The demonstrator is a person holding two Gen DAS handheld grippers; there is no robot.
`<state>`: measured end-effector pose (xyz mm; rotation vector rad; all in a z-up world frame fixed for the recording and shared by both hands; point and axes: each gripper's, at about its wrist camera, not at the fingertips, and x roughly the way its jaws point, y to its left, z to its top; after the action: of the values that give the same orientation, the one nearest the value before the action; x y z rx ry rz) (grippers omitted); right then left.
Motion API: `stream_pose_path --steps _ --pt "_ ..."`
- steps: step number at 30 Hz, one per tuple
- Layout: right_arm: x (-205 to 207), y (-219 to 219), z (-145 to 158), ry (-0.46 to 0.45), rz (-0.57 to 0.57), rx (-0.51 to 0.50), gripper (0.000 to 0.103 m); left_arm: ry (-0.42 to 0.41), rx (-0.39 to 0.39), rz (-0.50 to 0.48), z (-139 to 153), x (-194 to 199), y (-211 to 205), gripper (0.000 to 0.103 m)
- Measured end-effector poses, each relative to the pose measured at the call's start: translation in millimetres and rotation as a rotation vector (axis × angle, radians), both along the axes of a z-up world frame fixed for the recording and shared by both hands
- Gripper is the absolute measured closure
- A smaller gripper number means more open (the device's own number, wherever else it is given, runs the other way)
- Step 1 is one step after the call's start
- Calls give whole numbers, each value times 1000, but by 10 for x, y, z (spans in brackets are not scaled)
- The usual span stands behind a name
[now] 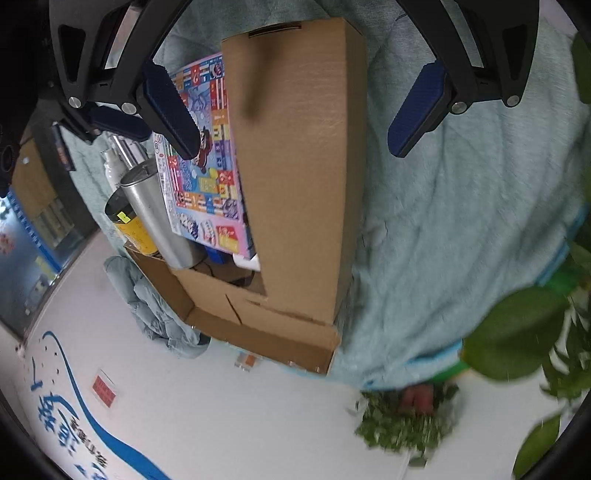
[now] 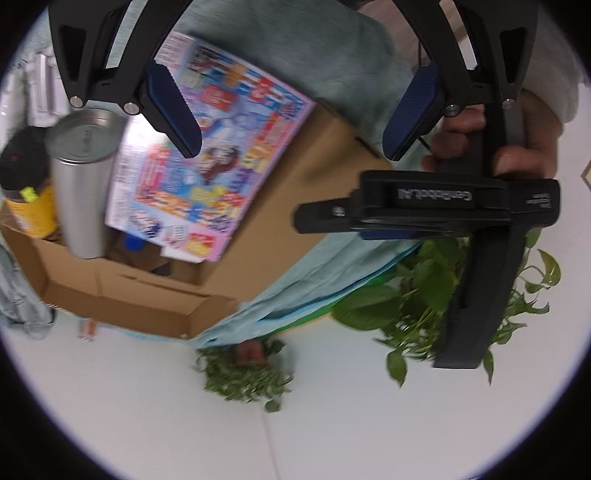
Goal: Organize rigid objects
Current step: 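Grasp the cardboard divider panel with the left gripper and lift it out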
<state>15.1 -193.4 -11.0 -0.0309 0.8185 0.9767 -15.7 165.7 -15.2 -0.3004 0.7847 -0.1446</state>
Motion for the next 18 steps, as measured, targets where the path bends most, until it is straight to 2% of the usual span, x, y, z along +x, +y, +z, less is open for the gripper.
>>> stream_pose_path --steps 1,2,4,7,12,15,18 --pt "24 77 -18 27 11 -3 4 4 -29 -10 -52 45 50 4" --pt "42 167 -46 56 11 -11 4 43 -69 -17 -125 92 105 6" --pt "147 294 -128 118 6 -33 5 124 -136 -43 -259 145 158 18" --pt "278 419 -235 191 -5 -65 8 172 -137 -92 -345 154 119 22" --pt "220 599 -226 157 12 -111 8 240 -156 -88 -394 166 125 29" --pt "188 664 -270 160 24 -139 10 237 -161 -86 -408 172 106 28" --pt "151 728 -297 125 18 -167 10 233 -162 -82 -409 164 113 29"
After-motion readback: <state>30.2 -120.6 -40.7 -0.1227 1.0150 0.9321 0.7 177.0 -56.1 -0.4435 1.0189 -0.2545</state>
